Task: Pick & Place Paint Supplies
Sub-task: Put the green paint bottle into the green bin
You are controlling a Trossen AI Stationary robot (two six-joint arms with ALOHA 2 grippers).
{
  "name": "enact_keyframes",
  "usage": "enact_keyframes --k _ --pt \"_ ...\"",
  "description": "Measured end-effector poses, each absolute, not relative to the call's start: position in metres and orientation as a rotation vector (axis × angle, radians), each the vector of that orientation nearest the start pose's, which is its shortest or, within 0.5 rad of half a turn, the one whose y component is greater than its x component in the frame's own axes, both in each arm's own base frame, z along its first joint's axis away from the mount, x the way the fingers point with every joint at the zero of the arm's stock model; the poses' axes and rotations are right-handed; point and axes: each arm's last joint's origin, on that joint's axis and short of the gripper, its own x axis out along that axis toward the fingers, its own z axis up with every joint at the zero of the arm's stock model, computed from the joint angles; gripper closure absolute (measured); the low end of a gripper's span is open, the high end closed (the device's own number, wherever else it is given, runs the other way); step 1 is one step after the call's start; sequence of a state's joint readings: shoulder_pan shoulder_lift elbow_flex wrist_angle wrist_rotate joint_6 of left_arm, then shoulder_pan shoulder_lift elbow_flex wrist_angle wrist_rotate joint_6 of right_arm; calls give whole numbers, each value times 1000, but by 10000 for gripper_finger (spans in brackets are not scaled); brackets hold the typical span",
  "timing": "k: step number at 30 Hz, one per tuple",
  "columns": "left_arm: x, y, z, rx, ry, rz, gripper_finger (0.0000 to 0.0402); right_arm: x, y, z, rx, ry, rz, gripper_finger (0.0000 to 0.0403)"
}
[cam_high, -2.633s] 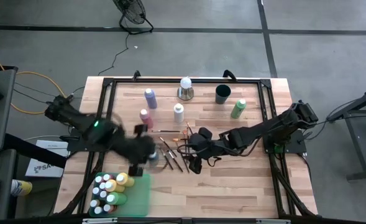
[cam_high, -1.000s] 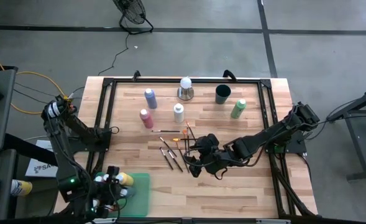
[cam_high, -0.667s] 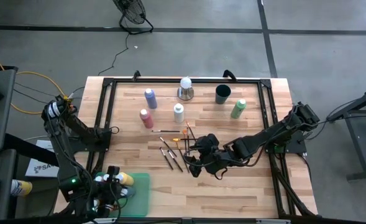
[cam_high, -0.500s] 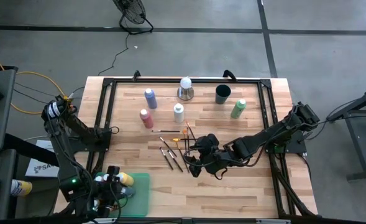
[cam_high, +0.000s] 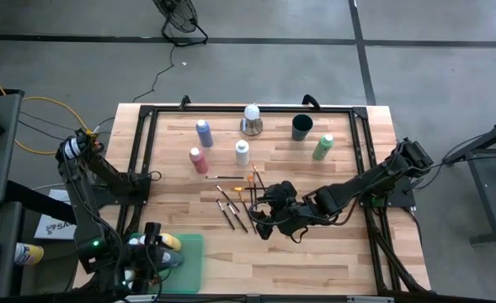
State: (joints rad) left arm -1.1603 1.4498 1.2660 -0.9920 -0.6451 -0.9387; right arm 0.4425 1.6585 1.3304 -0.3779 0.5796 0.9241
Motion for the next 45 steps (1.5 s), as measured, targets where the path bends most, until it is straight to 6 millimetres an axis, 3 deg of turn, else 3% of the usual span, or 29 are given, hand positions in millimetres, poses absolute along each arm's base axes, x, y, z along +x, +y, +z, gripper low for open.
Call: enact_keyframes --k 7,11,16,20,26,34,41,45 --pt "147 -222 330 70 815 63 174 335 132 285 548 509 -439 151" --pt "165 -206 338 90 817 125 174 320 121 286 578 585 -541 151" --pt "186 -186 338 99 833 210 174 281 110 276 658 705 -881 151" --pt "200 -171 338 99 841 268 174 256 107 267 717 697 -1136 151" --pt "215 -150 339 103 851 343 174 239 102 232 773 652 -1310 151" --pt "227 -132 339 105 865 403 174 215 86 183 686 572 -1410 151" --pt "235 -120 338 63 876 440 174 201 65 162 544 515 -1464 145" --pt "237 -115 338 20 877 467 174 194 47 149 527 503 -1539 104"
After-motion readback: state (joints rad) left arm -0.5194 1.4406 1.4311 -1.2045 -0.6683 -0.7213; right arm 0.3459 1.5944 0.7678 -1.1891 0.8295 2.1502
